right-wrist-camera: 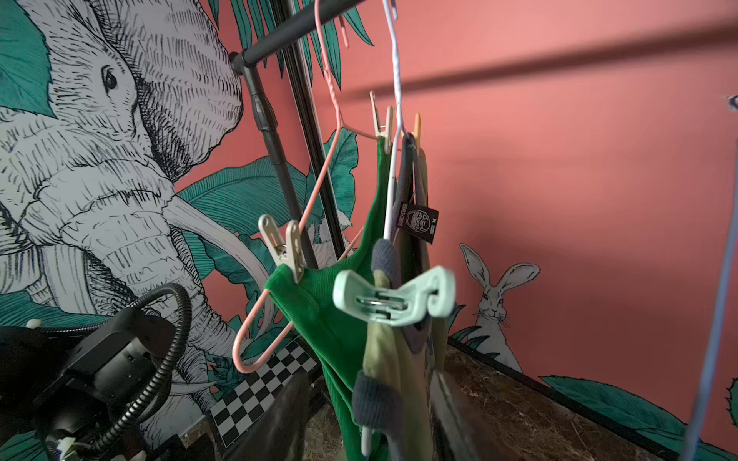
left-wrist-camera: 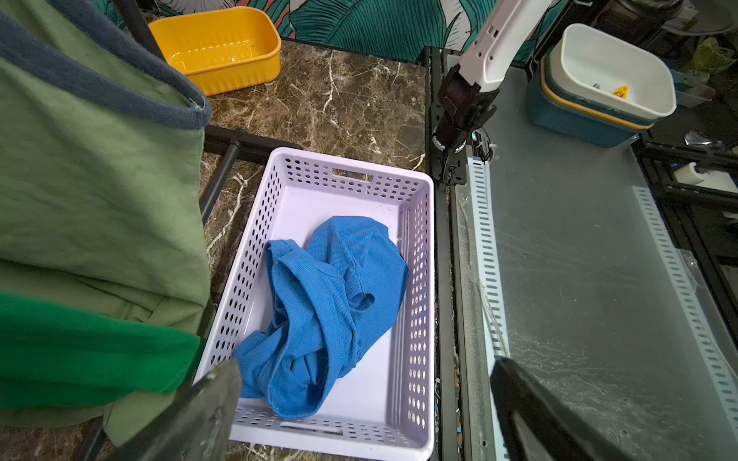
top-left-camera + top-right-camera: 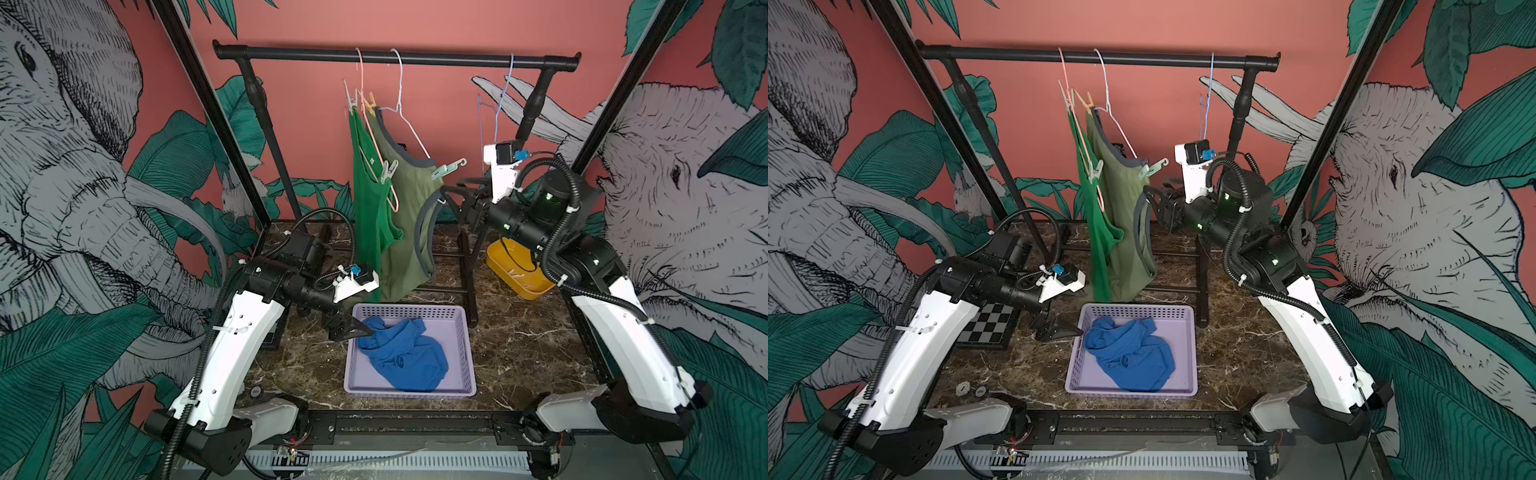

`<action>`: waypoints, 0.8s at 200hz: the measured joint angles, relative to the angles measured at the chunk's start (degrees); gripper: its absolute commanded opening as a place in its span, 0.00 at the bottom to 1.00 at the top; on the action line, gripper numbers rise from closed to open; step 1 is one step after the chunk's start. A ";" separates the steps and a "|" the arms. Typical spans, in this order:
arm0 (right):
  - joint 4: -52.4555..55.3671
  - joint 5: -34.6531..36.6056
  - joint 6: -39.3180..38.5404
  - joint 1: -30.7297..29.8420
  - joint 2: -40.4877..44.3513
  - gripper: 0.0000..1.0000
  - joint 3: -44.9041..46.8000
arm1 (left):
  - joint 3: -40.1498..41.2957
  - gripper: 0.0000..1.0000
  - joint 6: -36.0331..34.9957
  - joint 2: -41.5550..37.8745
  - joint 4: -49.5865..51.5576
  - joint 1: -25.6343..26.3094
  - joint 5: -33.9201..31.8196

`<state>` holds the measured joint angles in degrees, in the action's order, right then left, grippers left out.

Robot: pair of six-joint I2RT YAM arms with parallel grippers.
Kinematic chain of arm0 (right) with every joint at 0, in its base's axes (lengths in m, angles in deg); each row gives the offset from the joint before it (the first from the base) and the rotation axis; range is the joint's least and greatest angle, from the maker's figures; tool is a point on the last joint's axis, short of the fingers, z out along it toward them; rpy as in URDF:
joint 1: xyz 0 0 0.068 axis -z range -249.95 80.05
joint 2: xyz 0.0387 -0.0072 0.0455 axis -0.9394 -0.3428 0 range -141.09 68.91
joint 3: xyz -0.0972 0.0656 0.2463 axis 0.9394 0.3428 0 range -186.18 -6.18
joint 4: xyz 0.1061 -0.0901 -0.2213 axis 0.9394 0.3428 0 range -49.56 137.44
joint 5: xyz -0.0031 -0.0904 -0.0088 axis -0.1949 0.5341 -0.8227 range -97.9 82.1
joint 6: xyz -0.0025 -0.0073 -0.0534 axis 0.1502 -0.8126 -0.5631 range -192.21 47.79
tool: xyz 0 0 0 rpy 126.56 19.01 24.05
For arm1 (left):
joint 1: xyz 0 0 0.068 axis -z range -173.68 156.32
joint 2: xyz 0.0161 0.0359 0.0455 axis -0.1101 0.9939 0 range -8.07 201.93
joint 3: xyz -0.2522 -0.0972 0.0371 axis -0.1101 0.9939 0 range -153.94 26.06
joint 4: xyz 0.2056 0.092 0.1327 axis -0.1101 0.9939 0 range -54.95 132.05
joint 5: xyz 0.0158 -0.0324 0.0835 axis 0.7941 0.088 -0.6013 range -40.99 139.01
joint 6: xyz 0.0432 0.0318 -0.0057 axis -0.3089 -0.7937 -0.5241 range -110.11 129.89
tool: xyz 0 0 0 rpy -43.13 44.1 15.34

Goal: Remove the clothespins securing tank tops to the hanger
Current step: Pick up the hanger from the clothesline.

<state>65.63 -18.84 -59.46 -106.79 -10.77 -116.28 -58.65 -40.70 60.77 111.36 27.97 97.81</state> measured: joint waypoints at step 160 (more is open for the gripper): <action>1.73 1.57 3.56 -0.17 -6.34 0.41 -3.45 | 0.55 0.99 -0.04 -0.72 0.04 0.00 0.00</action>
<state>67.36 -17.27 -55.89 -106.97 -17.10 -119.73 -58.10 -40.75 60.05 111.41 27.97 97.81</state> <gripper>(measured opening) 0.426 0.992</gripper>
